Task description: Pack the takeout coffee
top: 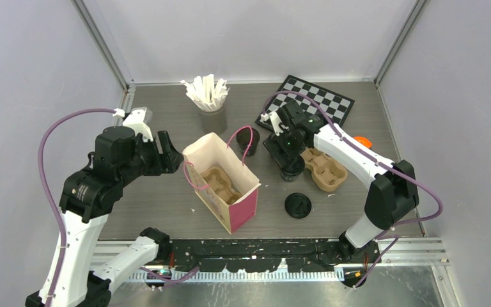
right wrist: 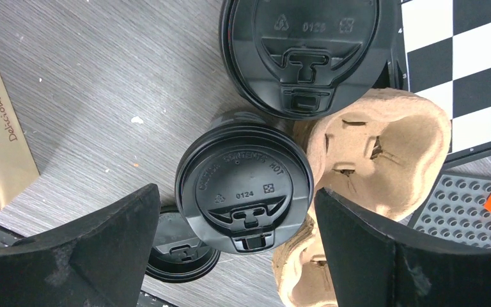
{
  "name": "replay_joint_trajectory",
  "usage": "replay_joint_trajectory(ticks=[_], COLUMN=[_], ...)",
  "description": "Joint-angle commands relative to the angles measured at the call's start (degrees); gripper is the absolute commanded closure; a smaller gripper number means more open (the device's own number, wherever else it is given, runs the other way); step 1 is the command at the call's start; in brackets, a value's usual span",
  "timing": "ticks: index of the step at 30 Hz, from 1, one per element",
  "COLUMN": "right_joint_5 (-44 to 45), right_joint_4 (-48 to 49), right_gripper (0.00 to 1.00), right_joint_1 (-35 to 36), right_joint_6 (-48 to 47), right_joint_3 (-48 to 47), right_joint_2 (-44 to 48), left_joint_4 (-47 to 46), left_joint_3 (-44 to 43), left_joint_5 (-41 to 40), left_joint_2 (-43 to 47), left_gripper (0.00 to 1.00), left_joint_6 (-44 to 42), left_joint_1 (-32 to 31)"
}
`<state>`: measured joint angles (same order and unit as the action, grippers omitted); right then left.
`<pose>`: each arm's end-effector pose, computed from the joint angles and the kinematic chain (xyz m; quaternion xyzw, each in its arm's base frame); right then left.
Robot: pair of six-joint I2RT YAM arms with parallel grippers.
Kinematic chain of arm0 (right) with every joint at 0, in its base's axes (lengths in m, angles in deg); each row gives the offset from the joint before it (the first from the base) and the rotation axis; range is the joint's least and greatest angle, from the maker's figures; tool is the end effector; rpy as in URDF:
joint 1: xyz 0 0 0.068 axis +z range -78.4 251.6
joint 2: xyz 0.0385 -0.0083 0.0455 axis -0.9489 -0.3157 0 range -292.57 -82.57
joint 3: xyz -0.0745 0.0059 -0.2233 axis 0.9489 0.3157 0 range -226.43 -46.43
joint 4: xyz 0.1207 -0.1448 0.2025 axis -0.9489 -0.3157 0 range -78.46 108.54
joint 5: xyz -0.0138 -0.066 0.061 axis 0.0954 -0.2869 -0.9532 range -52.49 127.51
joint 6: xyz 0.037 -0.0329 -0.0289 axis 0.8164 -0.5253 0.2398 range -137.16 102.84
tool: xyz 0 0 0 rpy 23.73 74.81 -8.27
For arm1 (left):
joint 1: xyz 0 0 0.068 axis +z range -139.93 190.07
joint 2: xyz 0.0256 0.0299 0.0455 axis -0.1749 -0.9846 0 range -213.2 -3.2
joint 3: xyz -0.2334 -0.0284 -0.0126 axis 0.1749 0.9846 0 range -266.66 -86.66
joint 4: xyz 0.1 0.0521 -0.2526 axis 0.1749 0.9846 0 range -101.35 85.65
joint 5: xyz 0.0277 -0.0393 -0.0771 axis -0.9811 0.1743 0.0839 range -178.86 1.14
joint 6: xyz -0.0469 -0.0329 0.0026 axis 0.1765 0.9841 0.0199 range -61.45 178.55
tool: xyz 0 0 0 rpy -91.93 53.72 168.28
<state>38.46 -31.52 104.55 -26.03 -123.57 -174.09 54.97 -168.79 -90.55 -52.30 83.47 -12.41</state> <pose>0.2884 0.1862 0.2286 -0.3463 0.9116 0.0382 0.2180 0.1432 -0.0579 0.4134 -0.0257 0.8796 -0.1789 0.4401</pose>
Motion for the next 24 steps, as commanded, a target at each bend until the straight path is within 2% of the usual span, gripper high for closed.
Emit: replay_joint_trajectory(ticks=[1,24], right_joint_5=[0.0,2.5], right_joint_4=[-0.6,3.2], right_gripper=[0.05,0.05], right_joint_1=[0.4,0.5], right_joint_6=[-0.1,-1.1], right_joint_3=[-2.8,3.8], right_joint_2=[2.3,1.3], left_joint_4=[-2.5,-1.2], left_joint_3=[-0.2,-2.9], left_joint_5=[-0.6,0.2], left_joint_2=[-0.2,-1.8], left_gripper=[0.34,0.34], left_joint_6=[-0.8,-2.1], left_joint_1=[0.2,0.2])
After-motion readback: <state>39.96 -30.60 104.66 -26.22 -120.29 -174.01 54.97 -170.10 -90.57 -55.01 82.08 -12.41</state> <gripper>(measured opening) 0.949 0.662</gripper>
